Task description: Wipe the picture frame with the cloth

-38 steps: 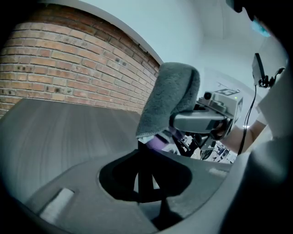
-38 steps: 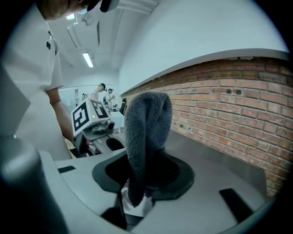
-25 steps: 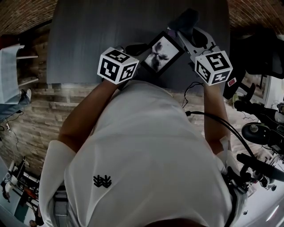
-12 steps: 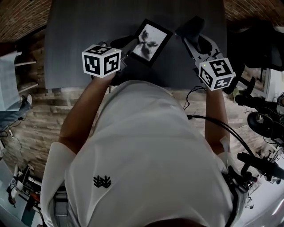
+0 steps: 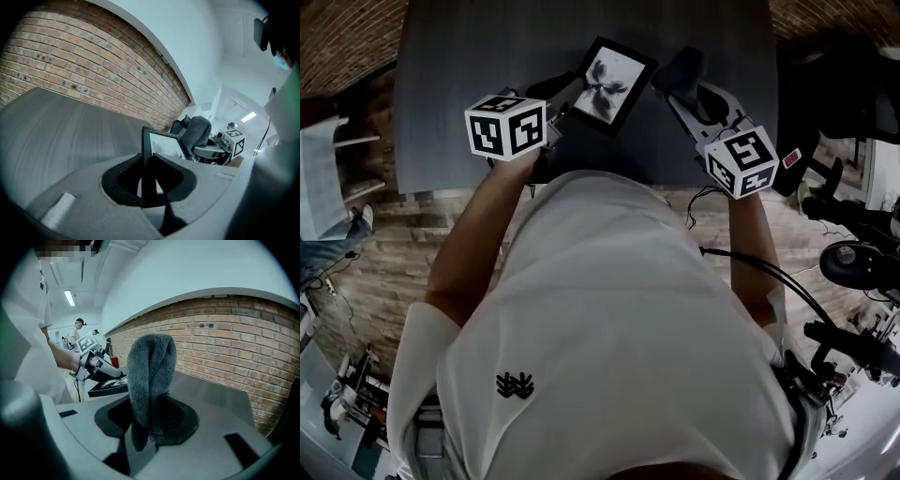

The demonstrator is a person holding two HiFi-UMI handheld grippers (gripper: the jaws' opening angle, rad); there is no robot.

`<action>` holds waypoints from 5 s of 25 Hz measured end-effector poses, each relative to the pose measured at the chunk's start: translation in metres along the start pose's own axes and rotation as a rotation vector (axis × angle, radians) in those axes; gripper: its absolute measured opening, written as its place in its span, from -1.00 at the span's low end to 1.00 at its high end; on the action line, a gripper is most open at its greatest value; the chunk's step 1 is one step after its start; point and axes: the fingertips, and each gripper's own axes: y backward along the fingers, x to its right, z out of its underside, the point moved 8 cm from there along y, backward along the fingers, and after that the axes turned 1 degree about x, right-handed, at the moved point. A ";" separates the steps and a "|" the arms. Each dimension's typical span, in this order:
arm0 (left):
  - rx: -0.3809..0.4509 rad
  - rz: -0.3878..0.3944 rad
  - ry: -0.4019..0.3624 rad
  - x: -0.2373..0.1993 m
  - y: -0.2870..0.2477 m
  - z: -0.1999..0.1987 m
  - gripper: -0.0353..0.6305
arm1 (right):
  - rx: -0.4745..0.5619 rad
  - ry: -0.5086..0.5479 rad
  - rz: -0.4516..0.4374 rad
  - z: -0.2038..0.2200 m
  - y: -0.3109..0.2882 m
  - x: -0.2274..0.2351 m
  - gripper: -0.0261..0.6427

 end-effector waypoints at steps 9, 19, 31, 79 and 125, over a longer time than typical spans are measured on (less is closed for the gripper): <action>0.018 -0.022 0.012 0.001 0.003 -0.005 -0.67 | -0.015 0.032 -0.137 0.009 -0.006 -0.036 -0.50; 0.070 -0.068 0.082 -0.001 0.004 -0.013 -0.67 | -0.028 0.064 -0.266 0.022 -0.006 -0.075 -0.50; 0.100 -0.077 0.151 0.008 -0.017 -0.026 -0.67 | -0.032 0.157 -0.321 0.033 -0.010 -0.085 -0.50; 0.117 -0.025 0.173 0.021 0.002 -0.010 -0.67 | -0.055 -0.317 -0.664 0.046 -0.052 -0.021 -0.50; 0.153 0.051 0.167 0.045 0.019 -0.004 -0.67 | -0.006 -0.328 -0.670 0.006 -0.096 0.005 -0.50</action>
